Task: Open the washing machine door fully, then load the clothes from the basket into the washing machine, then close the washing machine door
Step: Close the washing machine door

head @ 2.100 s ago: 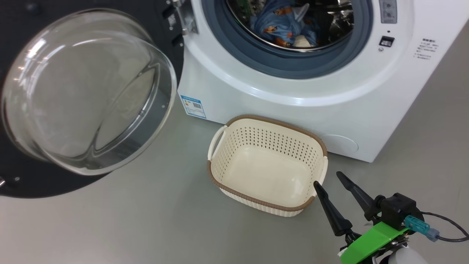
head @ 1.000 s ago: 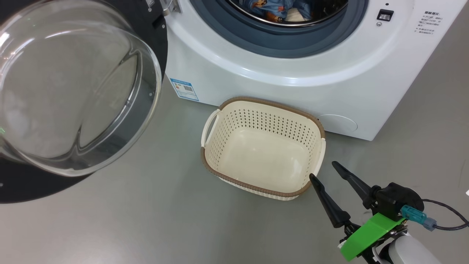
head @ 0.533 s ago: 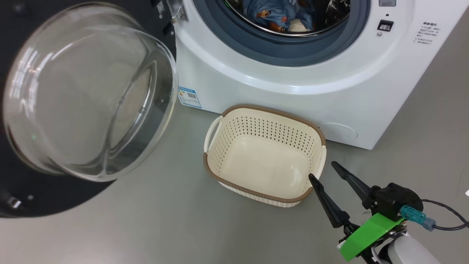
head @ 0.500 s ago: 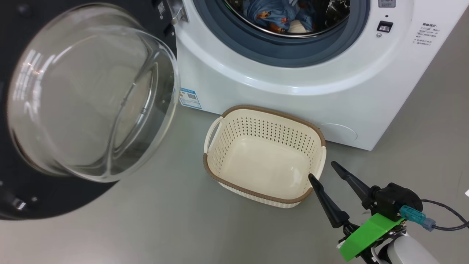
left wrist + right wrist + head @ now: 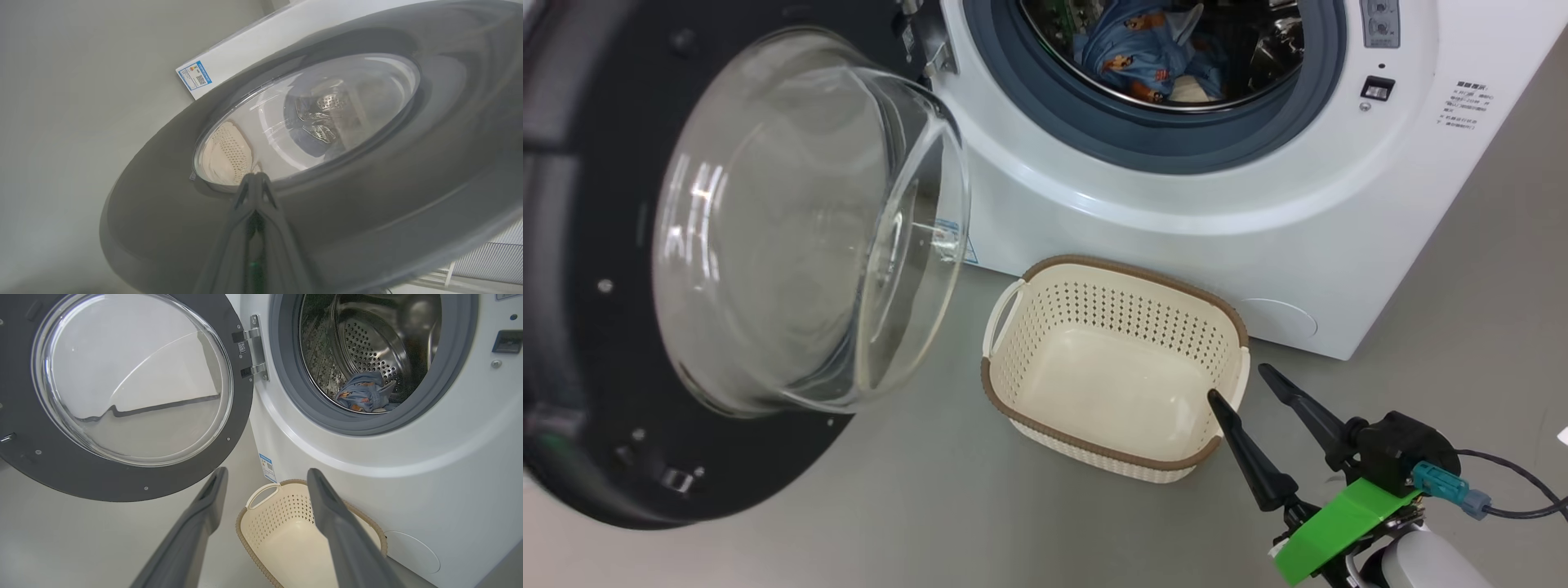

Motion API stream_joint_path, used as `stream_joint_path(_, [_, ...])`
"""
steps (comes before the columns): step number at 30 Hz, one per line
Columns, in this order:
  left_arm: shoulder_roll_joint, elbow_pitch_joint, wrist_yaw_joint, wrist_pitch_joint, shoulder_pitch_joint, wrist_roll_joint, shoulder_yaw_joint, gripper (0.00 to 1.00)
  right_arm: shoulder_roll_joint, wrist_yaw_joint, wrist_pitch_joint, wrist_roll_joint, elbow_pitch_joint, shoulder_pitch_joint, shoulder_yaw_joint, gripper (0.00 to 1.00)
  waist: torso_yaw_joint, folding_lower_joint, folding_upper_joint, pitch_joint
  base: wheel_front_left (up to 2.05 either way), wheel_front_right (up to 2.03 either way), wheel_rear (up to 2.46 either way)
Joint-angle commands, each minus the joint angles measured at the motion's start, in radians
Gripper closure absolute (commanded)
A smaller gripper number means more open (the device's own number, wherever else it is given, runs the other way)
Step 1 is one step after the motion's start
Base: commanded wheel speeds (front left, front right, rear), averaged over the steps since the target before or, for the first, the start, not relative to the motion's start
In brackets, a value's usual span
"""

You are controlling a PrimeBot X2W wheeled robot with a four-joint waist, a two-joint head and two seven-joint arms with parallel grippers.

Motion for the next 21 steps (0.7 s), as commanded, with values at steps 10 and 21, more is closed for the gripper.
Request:
stream_joint_path(10, [0.005, -0.255, -0.003, 0.107, 0.081, -0.057, 0.014, 1.0, 0.023, 0.002, -0.012, 0.003, -0.027, 0.017, 0.009, 0.0, -0.013, 0.0, 0.0, -0.032, 0.0, 0.0, 0.0])
stream_joint_path(21, [-0.045, -0.454, -0.003, 0.202, 0.13, -0.111, -0.02, 1.0, 0.037, 0.002, -0.012, -0.001, -0.033, 0.027, -0.023, 0.0, -0.068, 0.0, 0.0, -0.044, 0.0, 0.0, 0.0])
